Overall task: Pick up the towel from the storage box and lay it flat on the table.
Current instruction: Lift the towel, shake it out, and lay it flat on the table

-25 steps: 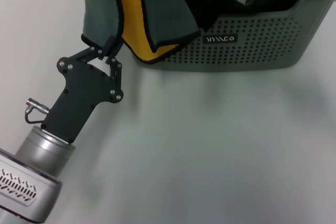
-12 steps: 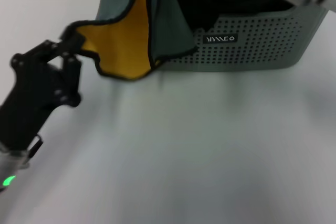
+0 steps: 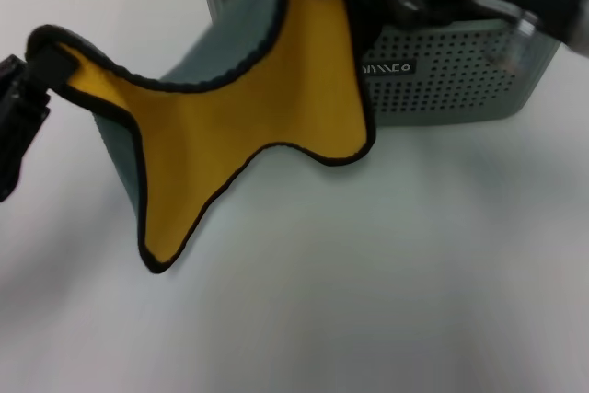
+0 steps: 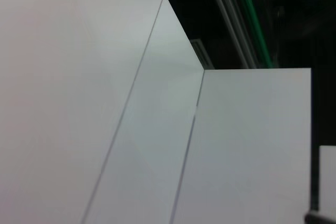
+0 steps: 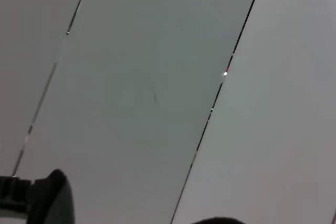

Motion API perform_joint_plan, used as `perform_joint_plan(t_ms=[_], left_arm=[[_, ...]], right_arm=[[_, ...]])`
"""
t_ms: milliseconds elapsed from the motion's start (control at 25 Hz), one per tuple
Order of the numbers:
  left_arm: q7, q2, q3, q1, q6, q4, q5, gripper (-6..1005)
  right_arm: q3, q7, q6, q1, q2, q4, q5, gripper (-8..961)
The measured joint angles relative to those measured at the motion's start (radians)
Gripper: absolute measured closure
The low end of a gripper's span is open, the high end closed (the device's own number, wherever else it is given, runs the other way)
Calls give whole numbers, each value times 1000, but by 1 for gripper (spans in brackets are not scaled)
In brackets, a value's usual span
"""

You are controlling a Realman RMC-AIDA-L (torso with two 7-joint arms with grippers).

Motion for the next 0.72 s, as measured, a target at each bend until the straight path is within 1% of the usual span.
perform_joint_plan(t_ms=[80, 120, 160, 240, 320, 440, 560, 640, 720], left_arm=[[-73, 1, 10, 20, 2, 67, -1, 983], [-73, 1, 10, 20, 2, 67, -1, 983], [-150, -1, 48, 60, 4, 166, -8, 983], [-213, 0, 97, 97, 4, 251, -21, 983], [-284, 7, 159, 142, 5, 357, -36, 983], [-364, 24, 249, 224, 5, 519, -47, 982], [-410, 41, 312, 296, 5, 636, -68, 982], [-443, 56, 351, 341, 5, 695, -85, 982], [-460, 73, 382, 367, 6, 719, -87, 982]], right_arm=[[49, 65, 85, -52, -1, -29, -24, 870], [106, 132, 182, -93, -2, -56, -49, 870], [106, 132, 182, -93, -2, -56, -49, 869], [173, 200, 316, -130, -2, -83, -62, 868], [240, 260, 453, -169, -3, -113, -58, 867], [337, 320, 636, -237, -3, -159, -23, 866], [419, 366, 790, -282, -1, -163, 37, 865], [446, 385, 860, -306, -2, -155, 73, 864], [454, 396, 882, -332, 0, -137, 82, 863]])
